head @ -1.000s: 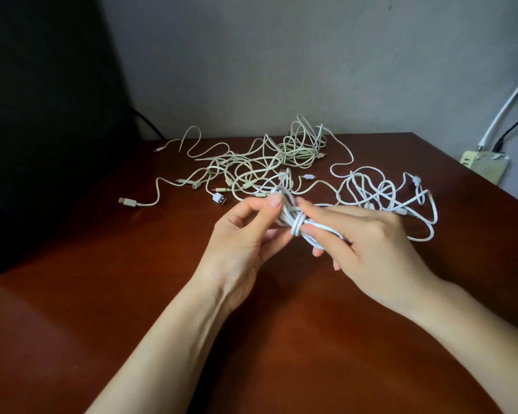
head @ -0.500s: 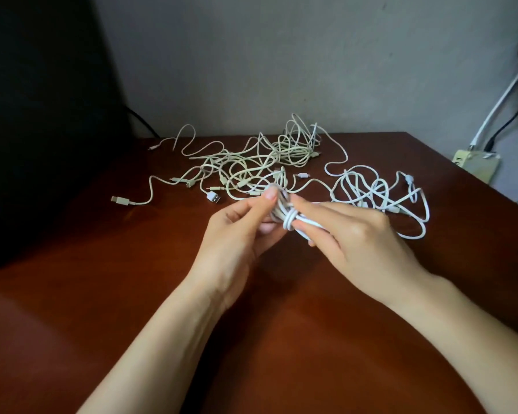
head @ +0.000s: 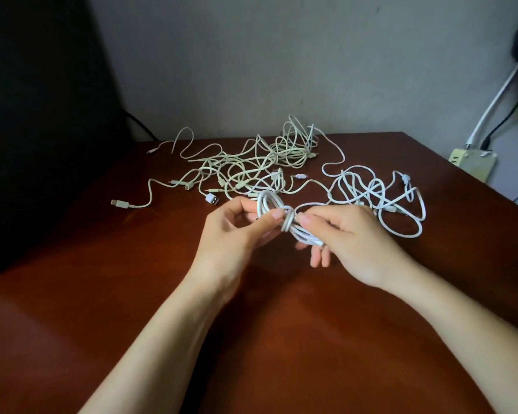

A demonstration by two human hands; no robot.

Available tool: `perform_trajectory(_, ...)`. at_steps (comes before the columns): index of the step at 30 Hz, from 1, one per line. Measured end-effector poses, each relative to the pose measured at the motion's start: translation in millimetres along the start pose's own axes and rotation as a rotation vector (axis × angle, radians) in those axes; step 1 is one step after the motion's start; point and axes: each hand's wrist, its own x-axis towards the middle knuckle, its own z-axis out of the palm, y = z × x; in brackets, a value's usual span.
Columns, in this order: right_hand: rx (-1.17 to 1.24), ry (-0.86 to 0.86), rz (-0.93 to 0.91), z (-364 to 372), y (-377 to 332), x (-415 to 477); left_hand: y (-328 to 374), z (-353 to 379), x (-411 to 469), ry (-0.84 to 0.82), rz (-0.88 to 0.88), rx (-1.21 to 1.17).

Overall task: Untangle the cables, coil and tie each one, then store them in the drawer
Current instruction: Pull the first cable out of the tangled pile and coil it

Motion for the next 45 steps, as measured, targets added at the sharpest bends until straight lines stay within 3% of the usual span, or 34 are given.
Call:
perform_trajectory(4,0.559,-0.122,0.257,-2.9,-8.2,1.8,0.8,-5.0,1.7,-0.067,-0.008,-0.094)
perform_trajectory(7,0.746,-0.166,0.343,-3.9,-12.2,0.3,3.8,-7.1,1.7,-0.097,-0.041,-0.156)
perform_trajectory(17,0.386,-0.129,0.143,7.6,-7.4,-1.3,1.6,-6.5,4.8,-0.076,-0.082,-0.130)
perform_trajectory(25,0.319,-0.114,0.103,18.7,-1.6,0.0,-7.5,-6.3,6.8,0.116,-0.003,0.016)
perform_trajectory(30,0.358,-0.104,0.122,38.2,-10.2,11.1,-12.4,-4.0,7.5,0.235,-0.098,0.033)
perform_trajectory(37,0.312,-0.217,0.105,66.4,-46.6,43.0,32.3,-49.2,7.1,0.315,-0.030,0.228)
perform_trajectory(42,0.309,-0.214,0.076,100.9,-73.4,79.6,68.5,-103.8,-0.4,0.334,-0.018,0.635)
perform_trajectory(45,0.279,-0.236,0.019,132.4,-86.2,96.2,77.6,-134.9,-2.2,0.442,-0.027,0.794)
